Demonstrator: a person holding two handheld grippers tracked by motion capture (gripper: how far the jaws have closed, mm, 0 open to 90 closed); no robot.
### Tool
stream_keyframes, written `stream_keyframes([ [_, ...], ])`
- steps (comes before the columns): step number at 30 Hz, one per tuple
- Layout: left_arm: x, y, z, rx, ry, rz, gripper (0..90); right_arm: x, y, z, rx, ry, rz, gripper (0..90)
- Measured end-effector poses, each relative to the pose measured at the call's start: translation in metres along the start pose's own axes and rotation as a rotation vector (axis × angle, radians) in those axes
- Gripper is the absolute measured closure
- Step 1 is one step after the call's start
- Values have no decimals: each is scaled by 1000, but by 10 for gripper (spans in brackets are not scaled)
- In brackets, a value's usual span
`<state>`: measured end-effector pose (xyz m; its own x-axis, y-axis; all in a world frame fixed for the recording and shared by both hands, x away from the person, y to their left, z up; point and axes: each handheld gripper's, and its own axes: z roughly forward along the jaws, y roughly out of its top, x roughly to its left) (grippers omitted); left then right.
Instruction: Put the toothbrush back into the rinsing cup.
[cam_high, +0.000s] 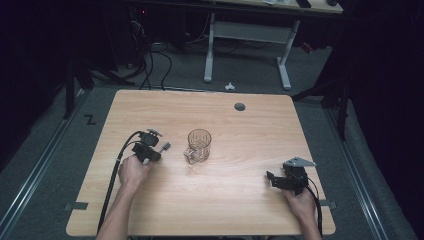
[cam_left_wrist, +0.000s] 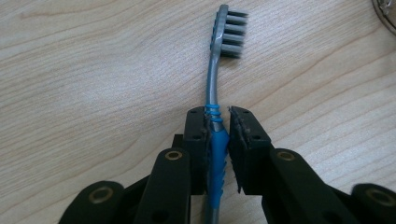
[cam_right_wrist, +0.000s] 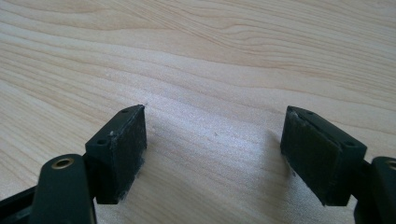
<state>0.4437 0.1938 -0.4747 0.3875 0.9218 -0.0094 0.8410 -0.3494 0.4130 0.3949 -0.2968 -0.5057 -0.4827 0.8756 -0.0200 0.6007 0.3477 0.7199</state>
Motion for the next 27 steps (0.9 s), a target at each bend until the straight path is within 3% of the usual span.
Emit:
stream_keyframes([
  [27,2,0,-3,-18,-14,-15,789,0,0,0,0,-1,-3,227],
])
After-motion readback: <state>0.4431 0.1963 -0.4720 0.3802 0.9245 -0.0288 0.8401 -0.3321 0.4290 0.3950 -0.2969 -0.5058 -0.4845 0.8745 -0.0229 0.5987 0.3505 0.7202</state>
